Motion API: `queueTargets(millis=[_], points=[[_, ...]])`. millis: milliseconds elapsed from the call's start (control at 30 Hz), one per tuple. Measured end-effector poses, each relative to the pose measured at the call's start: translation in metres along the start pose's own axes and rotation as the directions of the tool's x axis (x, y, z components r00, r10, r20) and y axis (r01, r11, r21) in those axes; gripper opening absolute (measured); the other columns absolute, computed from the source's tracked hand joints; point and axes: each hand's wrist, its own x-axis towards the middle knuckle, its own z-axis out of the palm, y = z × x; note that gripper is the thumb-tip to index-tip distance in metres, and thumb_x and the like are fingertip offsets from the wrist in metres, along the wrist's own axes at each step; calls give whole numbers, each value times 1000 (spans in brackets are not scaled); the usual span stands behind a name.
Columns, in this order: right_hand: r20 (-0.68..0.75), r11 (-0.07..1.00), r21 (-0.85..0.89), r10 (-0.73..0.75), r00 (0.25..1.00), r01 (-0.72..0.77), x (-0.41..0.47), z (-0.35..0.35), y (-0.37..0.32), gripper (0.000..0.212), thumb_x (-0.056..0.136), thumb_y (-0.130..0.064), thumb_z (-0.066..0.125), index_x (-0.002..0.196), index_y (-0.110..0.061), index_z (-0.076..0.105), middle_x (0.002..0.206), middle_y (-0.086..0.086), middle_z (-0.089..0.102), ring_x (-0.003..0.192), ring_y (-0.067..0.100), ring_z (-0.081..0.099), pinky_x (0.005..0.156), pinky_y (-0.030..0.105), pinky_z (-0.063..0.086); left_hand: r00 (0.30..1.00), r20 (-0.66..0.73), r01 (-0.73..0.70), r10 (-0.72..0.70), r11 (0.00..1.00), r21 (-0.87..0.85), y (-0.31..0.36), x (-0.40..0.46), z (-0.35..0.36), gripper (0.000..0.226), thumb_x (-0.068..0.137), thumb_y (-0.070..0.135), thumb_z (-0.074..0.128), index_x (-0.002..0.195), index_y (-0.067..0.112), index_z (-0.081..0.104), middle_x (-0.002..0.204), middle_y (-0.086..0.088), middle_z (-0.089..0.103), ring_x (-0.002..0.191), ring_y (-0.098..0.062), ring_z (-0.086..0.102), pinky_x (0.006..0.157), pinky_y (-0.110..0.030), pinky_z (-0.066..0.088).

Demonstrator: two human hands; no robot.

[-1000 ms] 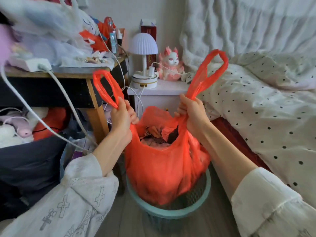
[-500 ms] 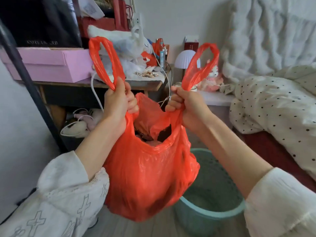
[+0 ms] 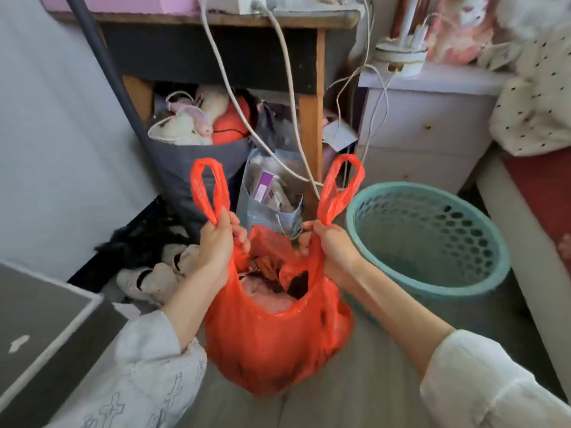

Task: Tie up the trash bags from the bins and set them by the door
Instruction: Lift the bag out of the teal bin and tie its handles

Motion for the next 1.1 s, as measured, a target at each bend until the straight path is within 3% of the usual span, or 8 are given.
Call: queueTargets(millis=[167, 300, 467, 567, 700, 800, 933, 1100], points=[[-141, 946, -315, -120, 983, 70, 11, -34, 46, 28, 96, -5, 26, 73, -15, 40, 38, 0, 60, 52, 16, 57, 50, 18, 45, 999, -48, 5, 3, 985, 173, -50, 2, -11, 39, 99, 29, 29, 67, 15, 47, 33, 5, 55, 33, -2, 52, 54, -26, 41], [-201, 889, -444, -223, 954, 114, 17, -51, 62, 23, 97, -26, 38, 91, -8, 50, 76, 12, 61, 71, 20, 59, 75, 32, 52, 988, -22, -140, 153, 948, 287, -67, -4, -13, 26, 96, 32, 38, 81, 21, 56, 64, 6, 68, 67, -6, 64, 77, -27, 48], [-38, 593, -785, -335, 942, 179, 3, -75, 77, 22, 83, -30, 64, 91, -12, 54, 84, 1, 56, 78, 15, 55, 77, 25, 40, 961, 200, -261, 189, 853, 451, -99, -31, -27, 33, 74, 35, 69, 99, 19, 54, 83, 11, 60, 77, 8, 58, 76, -10, 44], [48, 445, -860, -415, 909, 249, 3, -81, 87, 18, 87, -26, 51, 69, -24, 49, 79, 7, 53, 81, 23, 53, 80, 39, 40, 935, 240, -352, 261, 765, 540, -117, -33, -33, 38, 74, 45, 58, 98, 16, 60, 89, 0, 63, 91, -16, 62, 88, -35, 49], [-36, 588, -776, -402, 915, 228, 6, -72, 88, 19, 93, -13, 44, 84, -5, 59, 82, 11, 65, 77, 13, 61, 77, 32, 44, 973, 74, -231, 219, 898, 375, -104, -29, -23, 22, 95, 26, 42, 91, 15, 61, 91, 10, 67, 78, 12, 60, 87, -15, 48], [-99, 741, -626, -382, 919, 241, 8, -58, 85, 29, 93, -2, 40, 73, -20, 50, 57, -2, 56, 48, -3, 53, 58, 17, 44, 992, -71, -83, 101, 972, 221, -101, -21, -16, 31, 99, 21, 32, 76, 15, 53, 58, 19, 59, 59, 1, 59, 65, -9, 48], [-143, 898, -408, -240, 960, 164, 13, -50, 85, 34, 90, 4, 33, 74, -20, 51, 44, -6, 38, 37, 6, 38, 48, 25, 38, 996, -76, 41, -34, 995, 85, -115, -12, -20, 33, 100, 22, 27, 70, 16, 39, 33, 10, 32, 27, 0, 31, 39, -14, 42], [-223, 810, -580, -51, 973, -90, 24, -63, 102, 21, 83, -41, 48, 78, -21, 45, 59, -4, 40, 48, 10, 36, 48, 25, 28, 992, 41, 113, -120, 984, 136, -112, -14, -17, 35, 97, 41, 28, 75, 19, 44, 30, 8, 23, 27, -1, 20, 35, -12, 19]])
